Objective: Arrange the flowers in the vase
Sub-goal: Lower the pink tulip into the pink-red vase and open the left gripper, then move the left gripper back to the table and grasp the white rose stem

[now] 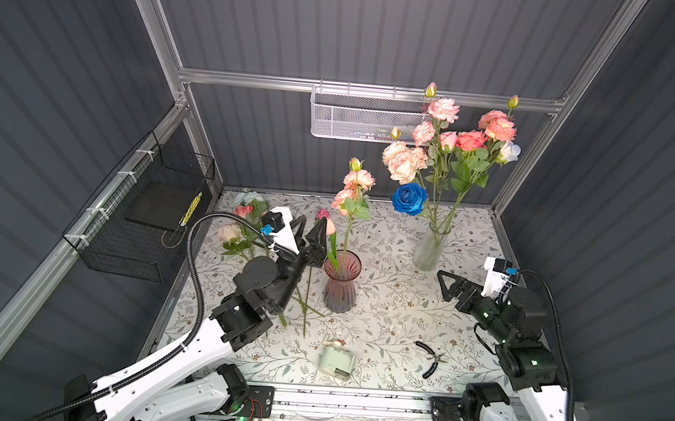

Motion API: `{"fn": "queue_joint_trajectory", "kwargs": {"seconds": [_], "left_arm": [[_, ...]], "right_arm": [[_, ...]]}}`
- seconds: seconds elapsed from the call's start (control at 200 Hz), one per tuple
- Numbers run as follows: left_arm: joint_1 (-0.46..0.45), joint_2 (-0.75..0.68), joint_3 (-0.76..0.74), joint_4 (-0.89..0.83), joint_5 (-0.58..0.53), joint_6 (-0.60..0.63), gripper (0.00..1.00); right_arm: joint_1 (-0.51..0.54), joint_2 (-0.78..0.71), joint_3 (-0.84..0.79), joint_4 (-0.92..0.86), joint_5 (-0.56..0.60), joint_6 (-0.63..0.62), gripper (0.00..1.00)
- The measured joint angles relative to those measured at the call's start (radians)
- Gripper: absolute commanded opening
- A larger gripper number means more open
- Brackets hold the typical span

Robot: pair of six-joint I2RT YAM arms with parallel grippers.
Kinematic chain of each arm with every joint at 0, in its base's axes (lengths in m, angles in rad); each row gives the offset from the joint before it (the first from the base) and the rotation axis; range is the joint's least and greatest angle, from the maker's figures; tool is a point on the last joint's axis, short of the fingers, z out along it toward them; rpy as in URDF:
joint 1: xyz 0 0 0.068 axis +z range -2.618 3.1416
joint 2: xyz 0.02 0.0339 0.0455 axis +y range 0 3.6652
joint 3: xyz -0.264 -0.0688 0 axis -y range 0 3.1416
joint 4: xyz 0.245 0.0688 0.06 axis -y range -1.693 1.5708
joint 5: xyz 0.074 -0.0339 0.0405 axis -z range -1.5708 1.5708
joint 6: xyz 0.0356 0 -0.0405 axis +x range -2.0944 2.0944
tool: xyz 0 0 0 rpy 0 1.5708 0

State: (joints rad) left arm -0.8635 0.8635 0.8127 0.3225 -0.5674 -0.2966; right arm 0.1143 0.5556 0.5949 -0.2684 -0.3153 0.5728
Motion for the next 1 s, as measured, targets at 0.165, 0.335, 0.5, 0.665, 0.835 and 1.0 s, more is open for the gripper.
{"fn": "queue_joint_trajectory", "kwargs": {"seconds": [0.165, 0.335, 0.5, 0.665, 0.835, 1.0], "left_arm": [[0.013, -0.011, -0.005, -0.145, -0.085, -0.037, 0.68], [0.293, 0.104, 0.006, -0.333, 0.058, -0.161, 0.67], [0.549, 0.332, 0.036, -0.438, 0.257, -0.263, 0.65], [0.567, 0.637, 0.134, -0.462, 0.415, -0.289, 0.62], [0.564, 0.837, 0.245, -0.522, 0.433, -0.291, 0.52], [0.564, 0.938, 0.335, -0.587, 0.381, -0.291, 0.48]], "right_arm": [[0.0, 0.034, -0.021, 0.037, -0.057, 0.018, 0.99], [0.0, 0.046, -0.034, 0.056, -0.084, 0.023, 0.99], [0.0, 0.024, -0.034, 0.06, -0.085, 0.022, 0.99], [0.0, 0.013, -0.034, 0.058, -0.084, 0.02, 0.99], [0.0, 0.005, -0.034, 0.051, -0.081, 0.014, 0.99], [0.0, 0.001, -0.034, 0.041, -0.077, 0.01, 0.99]]}}
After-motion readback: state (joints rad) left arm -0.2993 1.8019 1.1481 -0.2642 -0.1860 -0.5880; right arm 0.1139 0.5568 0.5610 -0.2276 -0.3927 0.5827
